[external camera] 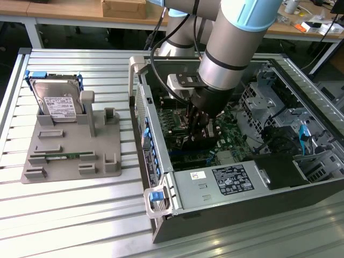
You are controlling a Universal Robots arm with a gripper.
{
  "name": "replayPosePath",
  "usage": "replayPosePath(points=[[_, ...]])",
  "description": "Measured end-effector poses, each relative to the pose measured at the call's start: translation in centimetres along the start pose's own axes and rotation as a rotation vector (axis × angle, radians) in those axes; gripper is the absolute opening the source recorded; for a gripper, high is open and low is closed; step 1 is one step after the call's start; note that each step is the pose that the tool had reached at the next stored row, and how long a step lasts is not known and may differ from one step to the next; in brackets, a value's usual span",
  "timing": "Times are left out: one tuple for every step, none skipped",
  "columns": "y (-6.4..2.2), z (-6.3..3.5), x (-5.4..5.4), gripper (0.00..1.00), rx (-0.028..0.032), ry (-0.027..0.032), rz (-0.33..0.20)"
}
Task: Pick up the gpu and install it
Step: 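Insert the gpu into the slot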
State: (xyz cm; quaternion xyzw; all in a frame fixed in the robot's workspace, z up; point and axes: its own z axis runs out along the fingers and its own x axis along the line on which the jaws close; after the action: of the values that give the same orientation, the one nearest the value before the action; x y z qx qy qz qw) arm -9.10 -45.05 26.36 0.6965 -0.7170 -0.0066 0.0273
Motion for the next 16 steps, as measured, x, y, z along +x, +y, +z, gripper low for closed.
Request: replayPosePath(points=[[0.00,0.00,0.00,0.26,0.0000,0.0001,0.000],[0.00,0.00,0.00,0.26,0.0000,0.0000,0.000],[0.00,0.00,0.00,0.26,0.0000,0.0000,0.000],[0.00,0.01,0.00,0.26,0.0001,-0.0001,0.000],[0.00,0.01,0.00,0.26,0.0000,0.0000,0.000],[-0.01,0.03,0.00,0.26,0.0001,0.0000,0.000],[-0.01,0.05,0.00,0.26,0.0000,0.0001,0.000],[-0.01,0.08,0.00,0.26,0.0000,0.0000,0.000],[-0.01,0.10,0.00,0.26,0.0000,0.0000,0.000],[-0.01,0.12,0.00,0.26,0.0001,-0.0001,0.000],[-0.01,0.15,0.00,0.26,-0.0001,0.0001,0.000],[-0.01,0.16,0.00,0.26,0.0000,0.0002,0.000],[-0.01,0.16,0.00,0.26,0.0000,0.0000,0.000],[0.04,0.17,-0.01,0.26,0.0000,-0.0001,0.000],[0.06,0.18,0.00,0.26,0.0001,-0.0001,0.000],[0.06,0.21,0.00,0.26,0.0000,0.0002,0.000]])
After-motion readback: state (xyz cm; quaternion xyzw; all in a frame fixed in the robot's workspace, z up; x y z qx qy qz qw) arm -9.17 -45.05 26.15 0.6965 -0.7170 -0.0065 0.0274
